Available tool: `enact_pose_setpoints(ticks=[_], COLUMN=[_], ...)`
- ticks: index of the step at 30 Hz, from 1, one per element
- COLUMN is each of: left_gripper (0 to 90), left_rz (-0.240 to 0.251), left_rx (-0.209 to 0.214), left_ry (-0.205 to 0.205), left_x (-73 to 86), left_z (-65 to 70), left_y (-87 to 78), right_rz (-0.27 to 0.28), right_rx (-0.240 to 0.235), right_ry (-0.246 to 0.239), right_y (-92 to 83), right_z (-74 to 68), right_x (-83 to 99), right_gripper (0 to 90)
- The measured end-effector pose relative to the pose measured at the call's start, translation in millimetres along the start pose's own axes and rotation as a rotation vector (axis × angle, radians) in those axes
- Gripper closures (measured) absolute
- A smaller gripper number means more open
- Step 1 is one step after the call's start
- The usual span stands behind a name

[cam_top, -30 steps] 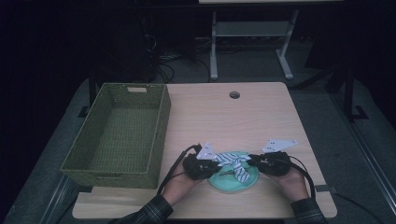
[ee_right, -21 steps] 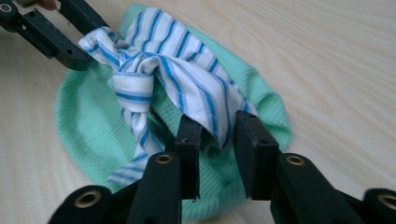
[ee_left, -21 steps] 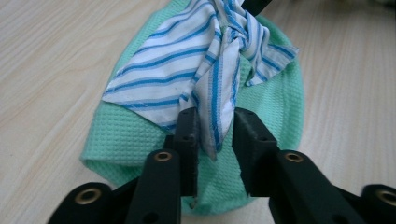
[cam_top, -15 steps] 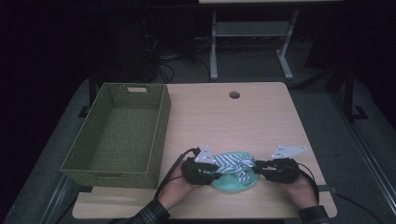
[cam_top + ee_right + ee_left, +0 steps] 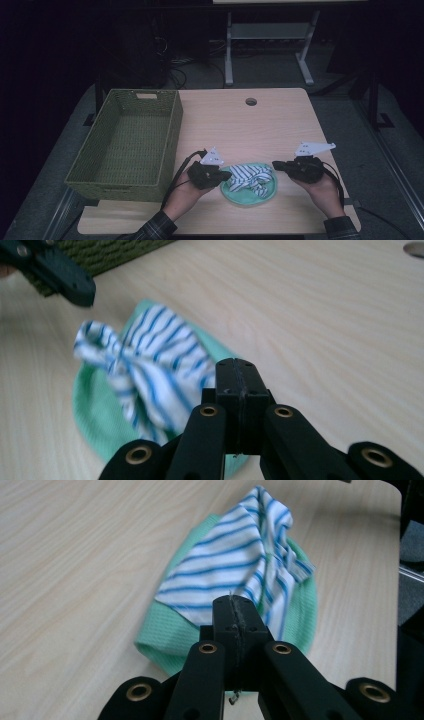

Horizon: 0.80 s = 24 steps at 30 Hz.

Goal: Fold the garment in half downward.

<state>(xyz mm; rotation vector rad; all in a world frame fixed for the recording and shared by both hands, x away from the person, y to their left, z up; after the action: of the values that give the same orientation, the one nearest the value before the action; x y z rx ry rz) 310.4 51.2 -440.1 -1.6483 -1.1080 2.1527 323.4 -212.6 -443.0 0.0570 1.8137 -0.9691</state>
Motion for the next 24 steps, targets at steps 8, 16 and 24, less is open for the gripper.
enact_pose_setpoints(ticks=[8, 16, 24], left_gripper=[89.4, 89.3, 89.0], left_rz=[-0.023, -0.066, -0.101], left_rx=[0.028, 0.055, 0.079], left_ry=[0.000, 0.035, 0.043], left_x=[0.9, 5.7, 13.0], left_z=[6.7, 17.0, 25.3], left_y=[13.7, 24.0, 31.8], right_rz=[-0.037, -0.088, -0.109], right_rx=[-0.032, -0.046, -0.051], right_ry=[-0.033, -0.033, -0.022], right_y=[21.2, 21.1, 15.3], right_z=[-6.5, -13.8, -26.6], right_x=[-10.0, 7.2, 24.4], right_gripper=[89.9, 89.9, 89.9])
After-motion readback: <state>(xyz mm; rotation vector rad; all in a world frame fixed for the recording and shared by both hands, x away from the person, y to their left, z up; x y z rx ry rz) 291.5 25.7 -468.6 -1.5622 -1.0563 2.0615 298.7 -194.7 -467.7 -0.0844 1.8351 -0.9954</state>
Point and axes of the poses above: each handheld gripper's, and its own axes: y roughly forward along the jaws, x roughly out of its underside, z roughly to its right, the point moved 4 cm from there along y, roughly forward along the jaws
